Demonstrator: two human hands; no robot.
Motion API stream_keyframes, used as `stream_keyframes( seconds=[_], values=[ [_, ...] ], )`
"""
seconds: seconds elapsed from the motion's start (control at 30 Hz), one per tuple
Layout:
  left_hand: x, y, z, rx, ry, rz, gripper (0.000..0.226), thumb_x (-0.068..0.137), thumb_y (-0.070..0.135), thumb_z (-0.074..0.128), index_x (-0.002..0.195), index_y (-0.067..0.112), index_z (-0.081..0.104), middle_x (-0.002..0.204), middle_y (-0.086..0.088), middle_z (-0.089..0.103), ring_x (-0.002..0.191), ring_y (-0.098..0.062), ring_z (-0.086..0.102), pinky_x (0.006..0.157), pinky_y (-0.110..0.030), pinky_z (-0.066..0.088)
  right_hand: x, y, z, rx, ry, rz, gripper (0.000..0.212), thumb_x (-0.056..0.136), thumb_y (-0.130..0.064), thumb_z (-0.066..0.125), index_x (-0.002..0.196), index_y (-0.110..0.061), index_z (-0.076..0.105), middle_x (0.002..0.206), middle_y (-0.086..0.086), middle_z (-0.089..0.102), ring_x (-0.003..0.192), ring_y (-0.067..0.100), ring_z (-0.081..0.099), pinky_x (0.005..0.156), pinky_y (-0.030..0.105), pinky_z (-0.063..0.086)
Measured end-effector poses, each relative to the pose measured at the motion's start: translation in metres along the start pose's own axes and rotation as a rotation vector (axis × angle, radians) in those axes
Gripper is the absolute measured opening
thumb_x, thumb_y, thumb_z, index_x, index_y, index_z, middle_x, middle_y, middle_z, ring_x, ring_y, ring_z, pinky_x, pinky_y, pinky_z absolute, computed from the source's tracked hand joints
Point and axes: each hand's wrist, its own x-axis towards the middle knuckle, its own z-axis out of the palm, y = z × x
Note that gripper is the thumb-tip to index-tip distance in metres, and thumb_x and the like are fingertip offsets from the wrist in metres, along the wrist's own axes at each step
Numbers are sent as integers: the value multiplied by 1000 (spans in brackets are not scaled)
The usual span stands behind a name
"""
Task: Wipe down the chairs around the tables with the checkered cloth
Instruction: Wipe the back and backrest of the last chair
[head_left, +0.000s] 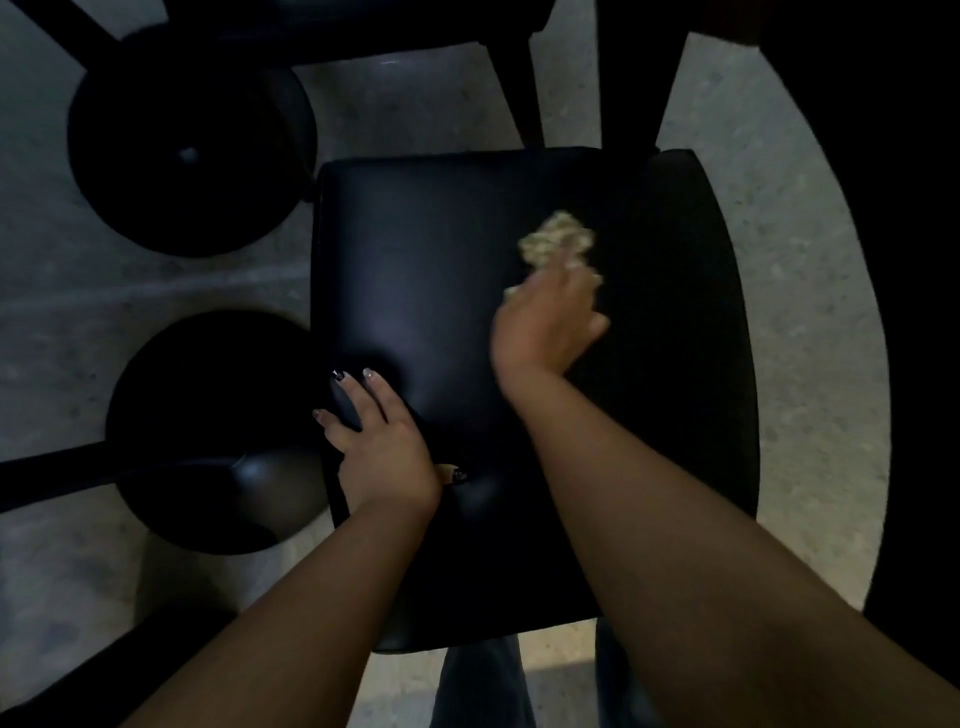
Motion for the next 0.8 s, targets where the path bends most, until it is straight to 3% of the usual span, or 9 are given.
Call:
stream_keyframes(
  seconds=[0.17, 0.27, 0.33, 0.5, 0.63, 0.7, 0.8],
  values=[
    [0, 0, 0, -22, -7, -6, 127, 76, 52, 74, 149, 9, -22, 158, -13, -24, 143, -51, -4, 99, -44, 44, -50, -26, 12, -71, -149, -683, 52, 83, -28, 62, 132, -15, 53, 108, 7, 58, 95, 25, 55, 75, 37, 32],
    [-1, -1, 0, -18, -6, 1, 131, 73, 56, 75, 149, 10, -21, 159, -13, -22, 142, -51, -2, 102, -44, 41, -29, 3, -1, -118, -149, -896, 45, 80, -25, 54, 122, -15, 62, 98, 9, 62, 85, 29, 59, 71, 36, 35],
    [-2, -1, 1, -8, 4, 9, 133, 71, 58, 76, 149, 9, -20, 159, -14, -21, 142, -52, -1, 103, -45, 40, 1, 39, -14, -178, -114, -752, 41, 80, -25, 47, 116, -14, 63, 102, 13, 61, 86, 32, 58, 72, 37, 34],
    [-2, -1, 1, -24, 14, 13, 133, 71, 56, 76, 149, 10, -21, 158, -14, -23, 142, -52, -2, 99, -45, 45, 54, 150, -51, -263, 37, 40, 33, 90, -24, 49, 120, -13, 55, 122, 20, 51, 101, 38, 50, 91, 44, 30],
    [-1, -2, 4, -18, 18, 17, 134, 71, 56, 76, 149, 8, -21, 158, -16, -22, 142, -53, -2, 98, -45, 45, 64, 135, -39, -196, 62, 456, 42, 93, -33, 50, 129, -10, 49, 135, 18, 45, 116, 37, 46, 101, 46, 27],
    [0, -2, 4, -14, 20, 20, 133, 71, 57, 76, 149, 8, -21, 158, -16, -21, 142, -53, -1, 97, -45, 46, 50, 99, -25, -204, 82, 486, 46, 92, -34, 53, 131, -10, 47, 135, 15, 47, 118, 29, 48, 95, 43, 32],
    [-1, -5, 5, 6, 36, 29, 133, 70, 59, 75, 150, 9, -19, 159, -15, -18, 142, -52, 3, 96, -44, 47, -4, 38, -3, -129, 78, 192, 43, 89, -27, 51, 129, -12, 50, 129, 10, 52, 113, 26, 50, 84, 39, 34]
  ],
)
